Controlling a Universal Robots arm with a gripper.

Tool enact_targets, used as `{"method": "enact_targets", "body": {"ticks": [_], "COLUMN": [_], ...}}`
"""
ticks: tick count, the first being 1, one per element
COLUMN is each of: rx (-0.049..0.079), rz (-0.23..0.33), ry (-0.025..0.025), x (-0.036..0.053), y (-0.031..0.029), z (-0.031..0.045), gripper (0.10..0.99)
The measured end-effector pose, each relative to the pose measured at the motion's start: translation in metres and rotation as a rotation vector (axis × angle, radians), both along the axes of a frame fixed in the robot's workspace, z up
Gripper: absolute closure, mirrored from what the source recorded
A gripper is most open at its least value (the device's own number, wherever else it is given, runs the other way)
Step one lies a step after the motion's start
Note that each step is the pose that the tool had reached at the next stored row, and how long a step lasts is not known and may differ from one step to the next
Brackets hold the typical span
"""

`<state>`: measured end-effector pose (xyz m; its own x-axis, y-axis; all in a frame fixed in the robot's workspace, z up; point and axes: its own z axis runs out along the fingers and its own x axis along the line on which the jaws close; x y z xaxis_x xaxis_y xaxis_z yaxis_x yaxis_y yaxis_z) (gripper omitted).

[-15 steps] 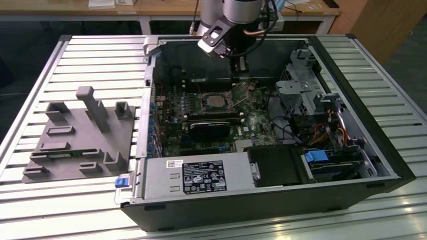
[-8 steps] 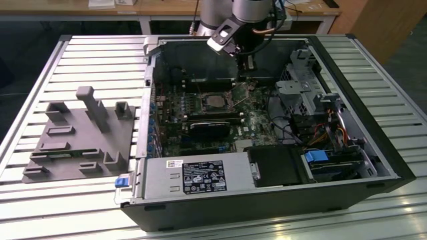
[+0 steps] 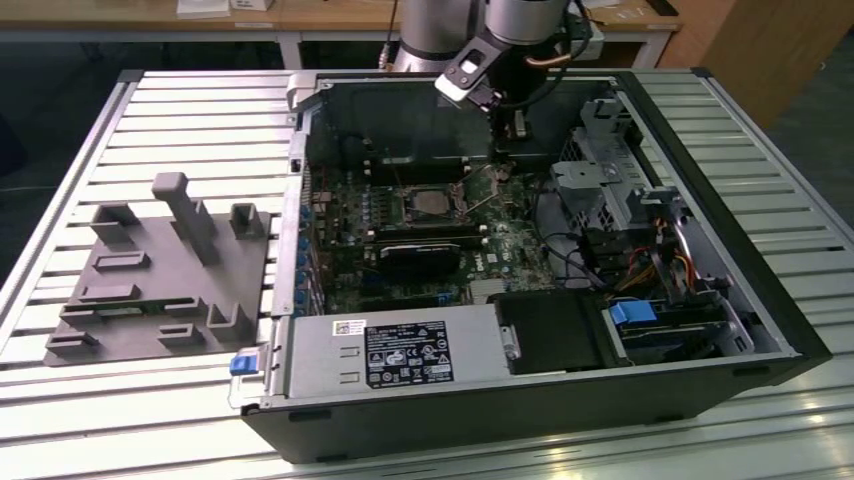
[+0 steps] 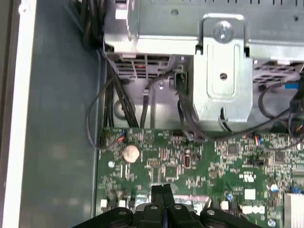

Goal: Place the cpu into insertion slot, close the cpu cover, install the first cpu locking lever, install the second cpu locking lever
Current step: 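Close the cpu cover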

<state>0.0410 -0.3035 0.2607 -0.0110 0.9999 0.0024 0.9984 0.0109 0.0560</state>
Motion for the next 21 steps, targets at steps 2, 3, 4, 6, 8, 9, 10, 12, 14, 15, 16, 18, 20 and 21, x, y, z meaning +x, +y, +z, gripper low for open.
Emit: {"method": "enact_targets", "body": {"ticks": [2, 3, 4, 6, 8, 9, 10, 12, 14, 15, 16, 18, 20, 21], "rx": [0.000, 0.000, 0.000, 0.000, 0.000, 0.000, 0.000, 0.000, 0.000, 0.000, 0.000, 0.000, 0.000, 0.000], "rz": [-0.001, -0.001, -0.001, -0.001, -0.001, -0.001, -0.001, -0.001, -0.001, -0.001, -0.001, -0.001, -0.001, -0.002], "ry": [0.0000, 0.0000, 0.0000, 0.0000, 0.0000, 0.0000, 0.0000, 0.0000, 0.0000, -0.0001, -0.0001, 0.0000, 0.0000, 0.0000], "x": [0.0028, 0.0030, 0.0031, 0.0040, 0.0063, 0.0076, 0.0089, 0.0114, 0.0125, 0.0126, 0.0127, 0.0127, 0.0128, 0.0128], "y": [-0.0005, -0.0004, -0.0005, -0.0012, -0.0033, -0.0045, -0.0057, -0.0084, -0.0108, -0.0117, -0.0126, -0.0141, -0.0148, -0.0149], "z": [0.0000, 0.0000, 0.0000, 0.0000, 0.0000, 0.0000, 0.0000, -0.0001, -0.0008, -0.0018, -0.0029, -0.0052, -0.0080, -0.0096], "gripper": [0.984, 0.984, 0.984, 0.984, 0.984, 0.984, 0.984, 0.984, 0.984, 0.984, 0.984, 0.984, 0.984, 0.984]}}
